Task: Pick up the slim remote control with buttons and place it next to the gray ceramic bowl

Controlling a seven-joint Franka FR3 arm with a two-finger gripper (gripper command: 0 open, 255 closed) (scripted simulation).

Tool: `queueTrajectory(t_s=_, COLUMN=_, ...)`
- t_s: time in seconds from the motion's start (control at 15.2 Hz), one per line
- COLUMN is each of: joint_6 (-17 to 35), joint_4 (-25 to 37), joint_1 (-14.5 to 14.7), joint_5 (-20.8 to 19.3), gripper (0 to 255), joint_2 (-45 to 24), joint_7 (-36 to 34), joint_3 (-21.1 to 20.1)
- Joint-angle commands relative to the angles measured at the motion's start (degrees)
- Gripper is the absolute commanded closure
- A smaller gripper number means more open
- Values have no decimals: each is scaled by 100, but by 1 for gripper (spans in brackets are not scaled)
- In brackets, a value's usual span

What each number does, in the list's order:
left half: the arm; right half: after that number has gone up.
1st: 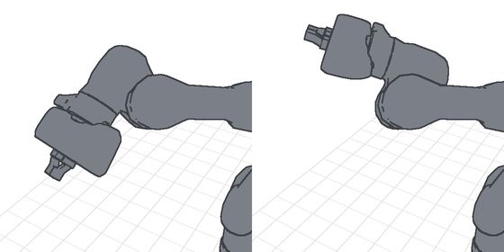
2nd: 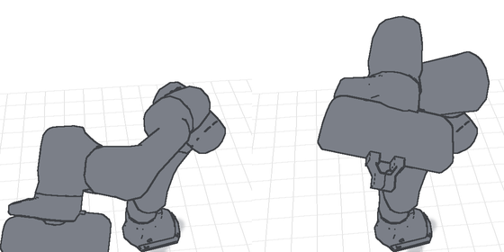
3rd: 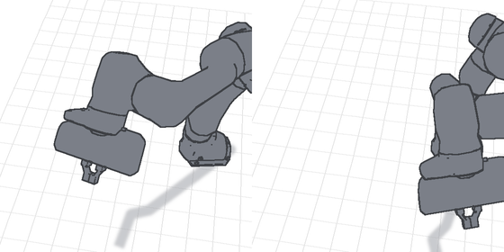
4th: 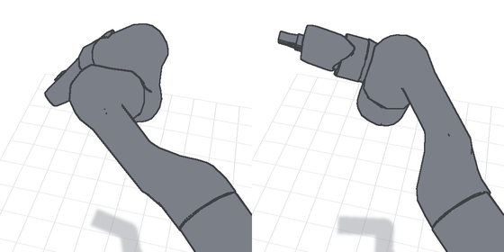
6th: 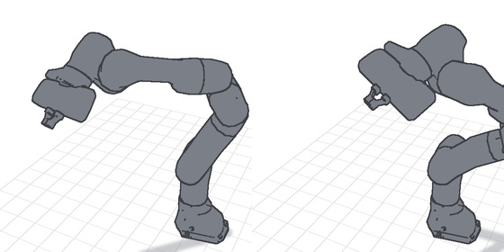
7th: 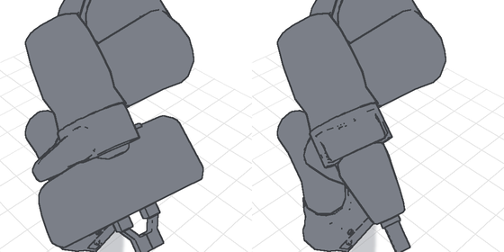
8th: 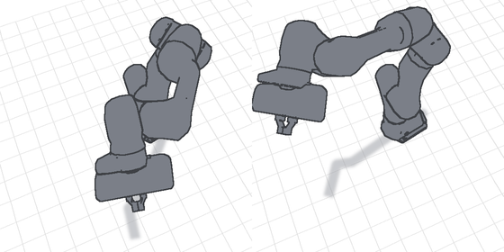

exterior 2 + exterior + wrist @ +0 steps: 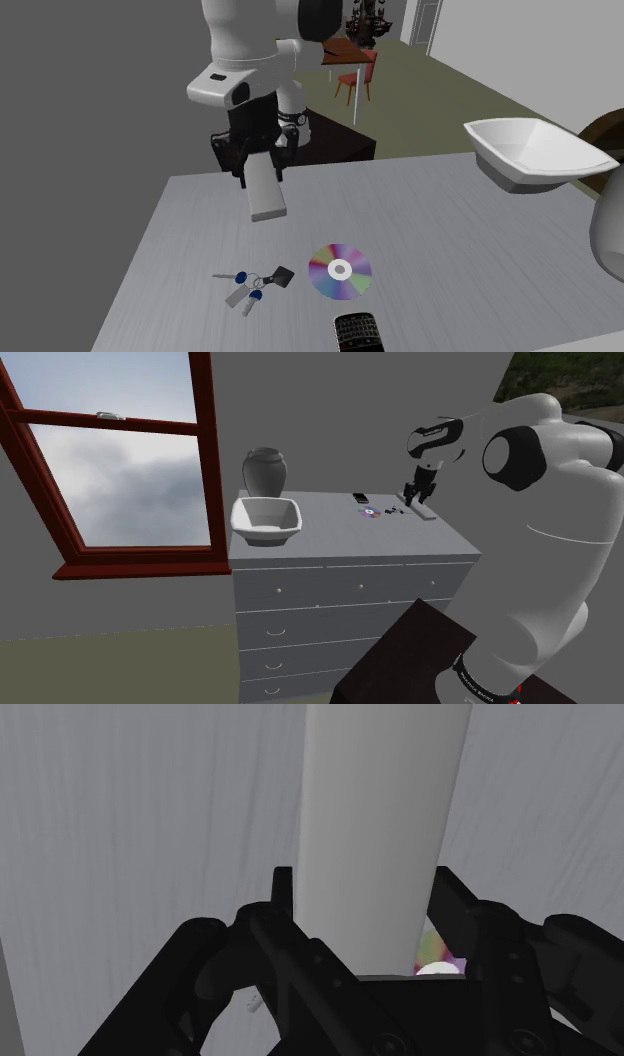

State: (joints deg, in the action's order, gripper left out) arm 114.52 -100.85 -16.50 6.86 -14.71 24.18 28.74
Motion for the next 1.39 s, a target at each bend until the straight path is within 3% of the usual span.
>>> queueTrajectory(t_s=0.0, joint_6=-153, joint_4=127, joint_1=0, joint_5=-22, gripper=255, joint_2=30, joint_7=-14, joint_3=9)
queueTrajectory(t_s=0.73, joint_6=-946, joint_4=807, joint_1=-7, joint_5=-109, gripper=255, joint_2=162, joint_7=-69, joint_3=43)
queueTrajectory(t_s=1.32, joint_6=-727, joint_4=-106, joint_1=839, joint_5=-559, gripper=255, joint_2=957, joint_7=-1409, joint_3=-400)
